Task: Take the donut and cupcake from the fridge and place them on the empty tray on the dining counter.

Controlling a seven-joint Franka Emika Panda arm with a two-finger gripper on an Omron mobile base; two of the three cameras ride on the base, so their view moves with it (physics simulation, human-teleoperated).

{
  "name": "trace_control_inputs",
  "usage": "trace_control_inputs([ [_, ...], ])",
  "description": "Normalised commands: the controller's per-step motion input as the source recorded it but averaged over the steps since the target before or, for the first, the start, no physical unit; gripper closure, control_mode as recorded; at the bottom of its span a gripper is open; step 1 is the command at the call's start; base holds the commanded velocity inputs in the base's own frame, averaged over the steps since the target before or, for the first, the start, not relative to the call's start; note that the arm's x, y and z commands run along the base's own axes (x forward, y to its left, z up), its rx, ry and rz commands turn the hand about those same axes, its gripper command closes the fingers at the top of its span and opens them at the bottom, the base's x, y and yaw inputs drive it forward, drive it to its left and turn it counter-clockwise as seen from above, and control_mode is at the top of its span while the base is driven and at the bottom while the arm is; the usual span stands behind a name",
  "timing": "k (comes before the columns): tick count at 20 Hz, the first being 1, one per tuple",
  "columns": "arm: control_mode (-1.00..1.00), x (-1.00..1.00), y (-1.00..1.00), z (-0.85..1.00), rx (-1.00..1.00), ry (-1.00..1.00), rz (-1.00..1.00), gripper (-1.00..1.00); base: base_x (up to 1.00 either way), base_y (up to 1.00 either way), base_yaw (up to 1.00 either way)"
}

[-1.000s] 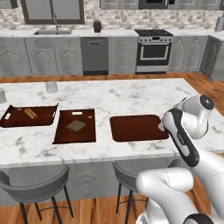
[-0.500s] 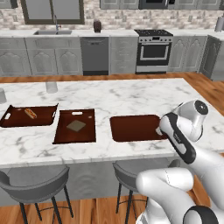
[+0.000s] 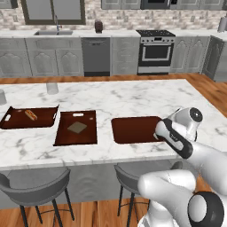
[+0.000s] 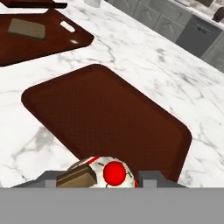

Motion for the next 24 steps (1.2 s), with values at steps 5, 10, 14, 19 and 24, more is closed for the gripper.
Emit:
trace_control_inputs([
  [5,-1.00,0.39,-0.02,-0.18,0.00,0.00,0.00,1.00,0.00,0.00,0.00],
  [10,-1.00,0.31,-0.11,-0.16,0.00,0.00,0.00,1.00,0.00,0.00,0.00],
  [14,-1.00,0.22,-0.18,-0.17,0.00,0.00,0.00,1.00,0.00,0.00,0.00],
  [19,-1.00,0.31,-0.08,-0.15,0.00,0.00,0.00,1.00,0.00,0.00,0.00],
  [24,-1.00,0.34,0.00,-0.19,0.00,0.00,0.00,1.00,0.00,0.00,0.00],
])
